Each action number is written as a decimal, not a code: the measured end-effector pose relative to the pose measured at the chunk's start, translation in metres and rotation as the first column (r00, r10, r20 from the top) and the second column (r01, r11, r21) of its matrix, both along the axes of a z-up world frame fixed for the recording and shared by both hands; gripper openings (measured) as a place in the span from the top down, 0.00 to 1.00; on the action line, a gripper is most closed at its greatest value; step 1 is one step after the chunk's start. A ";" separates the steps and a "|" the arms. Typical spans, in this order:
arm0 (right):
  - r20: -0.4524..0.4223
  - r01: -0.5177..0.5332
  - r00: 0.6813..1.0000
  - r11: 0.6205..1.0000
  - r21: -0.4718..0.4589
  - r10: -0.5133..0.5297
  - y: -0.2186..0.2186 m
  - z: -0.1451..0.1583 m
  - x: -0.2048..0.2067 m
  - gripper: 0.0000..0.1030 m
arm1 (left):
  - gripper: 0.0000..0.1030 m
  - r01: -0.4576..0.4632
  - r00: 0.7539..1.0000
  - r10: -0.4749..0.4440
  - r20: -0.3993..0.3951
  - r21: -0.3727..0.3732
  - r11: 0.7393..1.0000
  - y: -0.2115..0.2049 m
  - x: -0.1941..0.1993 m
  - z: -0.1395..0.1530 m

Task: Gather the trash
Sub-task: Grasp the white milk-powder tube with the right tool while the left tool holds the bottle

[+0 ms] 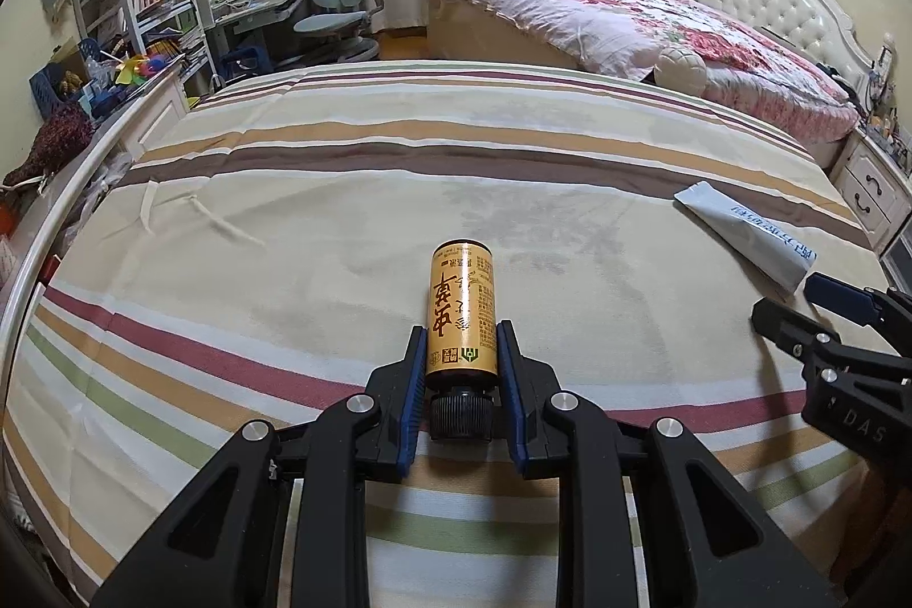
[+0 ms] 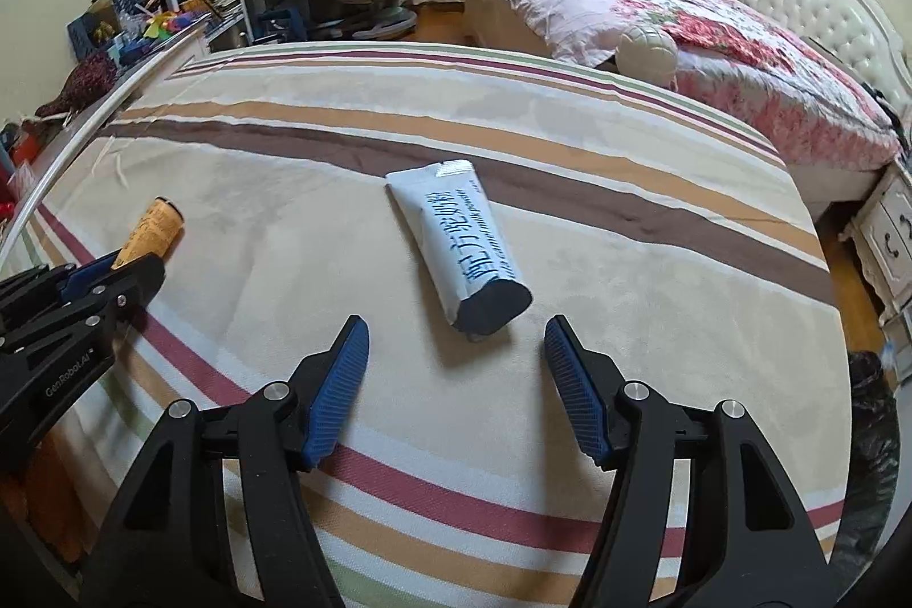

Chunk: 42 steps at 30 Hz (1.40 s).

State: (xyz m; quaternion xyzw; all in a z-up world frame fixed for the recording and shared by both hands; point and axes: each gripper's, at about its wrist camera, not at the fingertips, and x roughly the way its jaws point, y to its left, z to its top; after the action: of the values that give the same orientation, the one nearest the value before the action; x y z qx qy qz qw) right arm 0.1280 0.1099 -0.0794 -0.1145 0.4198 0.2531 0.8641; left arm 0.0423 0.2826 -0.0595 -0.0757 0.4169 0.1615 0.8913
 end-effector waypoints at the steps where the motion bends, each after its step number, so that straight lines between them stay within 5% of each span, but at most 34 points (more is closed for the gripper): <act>1: -0.001 0.004 1.000 1.000 0.003 -0.004 0.000 0.000 0.002 0.39 | 0.76 -0.005 1.000 0.005 -0.001 -0.005 1.000 0.002 0.000 0.000; 12: -0.006 0.008 1.000 1.000 0.016 -0.008 0.022 0.000 0.030 0.39 | 0.76 -0.025 1.000 0.025 0.008 -0.017 1.000 0.012 0.001 -0.001; 22: 0.010 0.008 1.000 1.000 0.000 -0.008 0.024 0.000 0.023 0.70 | 0.76 -0.037 0.999 0.037 0.010 -0.006 0.999 0.018 0.001 0.000; 42: 0.000 0.087 0.996 0.995 0.056 -0.087 -0.036 0.004 -0.018 0.76 | 0.76 0.052 0.998 -0.052 0.026 0.007 0.999 -0.028 -0.006 0.004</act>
State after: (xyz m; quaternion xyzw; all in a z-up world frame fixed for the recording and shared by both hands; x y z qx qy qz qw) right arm 0.1103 0.0742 -0.0759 -0.0722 0.4162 0.2265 0.8777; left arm 0.0363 0.2542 -0.0554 -0.0643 0.4067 0.1386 0.9007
